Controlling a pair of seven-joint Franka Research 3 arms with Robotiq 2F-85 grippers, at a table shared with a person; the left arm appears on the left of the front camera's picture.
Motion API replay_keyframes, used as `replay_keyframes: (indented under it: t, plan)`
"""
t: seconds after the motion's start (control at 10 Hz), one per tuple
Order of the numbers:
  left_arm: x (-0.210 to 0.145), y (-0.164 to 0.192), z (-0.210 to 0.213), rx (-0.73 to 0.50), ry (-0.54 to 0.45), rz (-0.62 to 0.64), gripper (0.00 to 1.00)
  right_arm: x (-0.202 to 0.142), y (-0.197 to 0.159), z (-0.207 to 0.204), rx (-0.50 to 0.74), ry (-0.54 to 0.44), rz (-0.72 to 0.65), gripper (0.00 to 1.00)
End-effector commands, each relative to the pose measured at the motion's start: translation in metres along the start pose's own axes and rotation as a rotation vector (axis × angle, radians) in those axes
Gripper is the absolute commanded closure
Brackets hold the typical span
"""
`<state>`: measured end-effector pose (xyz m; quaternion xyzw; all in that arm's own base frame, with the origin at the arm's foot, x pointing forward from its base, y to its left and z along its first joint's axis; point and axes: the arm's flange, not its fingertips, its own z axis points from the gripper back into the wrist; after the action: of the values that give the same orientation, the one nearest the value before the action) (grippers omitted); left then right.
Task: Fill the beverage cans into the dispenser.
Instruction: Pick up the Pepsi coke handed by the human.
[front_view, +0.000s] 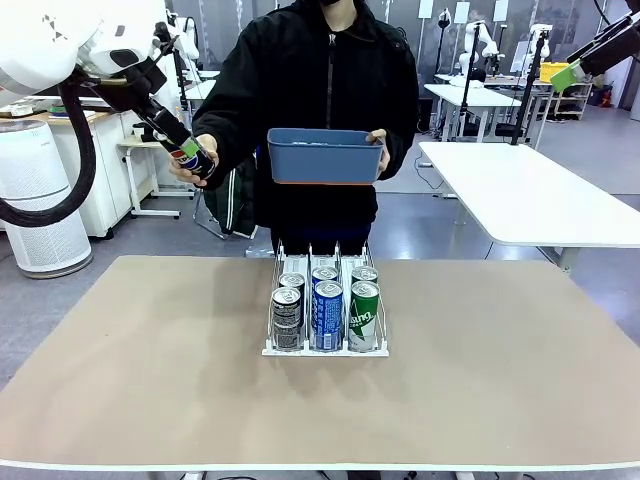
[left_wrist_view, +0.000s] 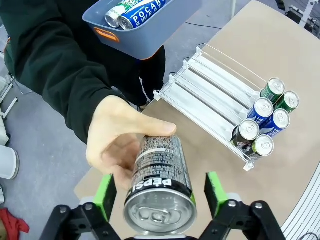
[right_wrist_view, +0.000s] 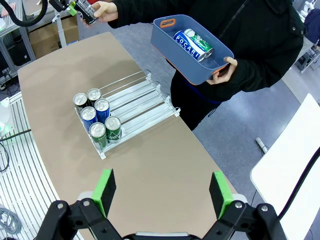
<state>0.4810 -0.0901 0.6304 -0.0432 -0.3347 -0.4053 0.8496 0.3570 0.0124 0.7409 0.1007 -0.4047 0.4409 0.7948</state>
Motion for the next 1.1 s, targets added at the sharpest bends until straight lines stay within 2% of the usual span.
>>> replay_keyframes:
  t: [0.0, 0.1, 0.2, 0.3, 1.0]
  plan:
    - [-0.0012, 0.0016, 0.0023, 0.005, -0.01, 0.009, 0.6, -0.0002, 0.0001, -0.0004, 0.0, 0.0, -0.001, 0.0]
    - [-0.0013, 0.0007, 0.0029, 0.008, -0.021, 0.02, 1.0, -0.0002, 0.0001, -0.0004, 0.0, 0.0, -0.001, 0.0]
    - [-0.0013, 0.0012, 0.0024, 0.006, -0.024, 0.016, 0.66, -0.0002, 0.0001, -0.0004, 0.0, 0.0, -0.001, 0.0]
    - [-0.001, 0.0023, 0.0024, 0.009, -0.014, 0.007, 1.0, -0.0002, 0.0001, -0.0004, 0.0, 0.0, -0.001, 0.0]
    - [-0.0007, 0.0, 0.0089, -0.011, 0.011, 0.031, 1.0, -0.0002, 0.0001, -0.0004, 0.0, 0.0, -0.001, 0.0]
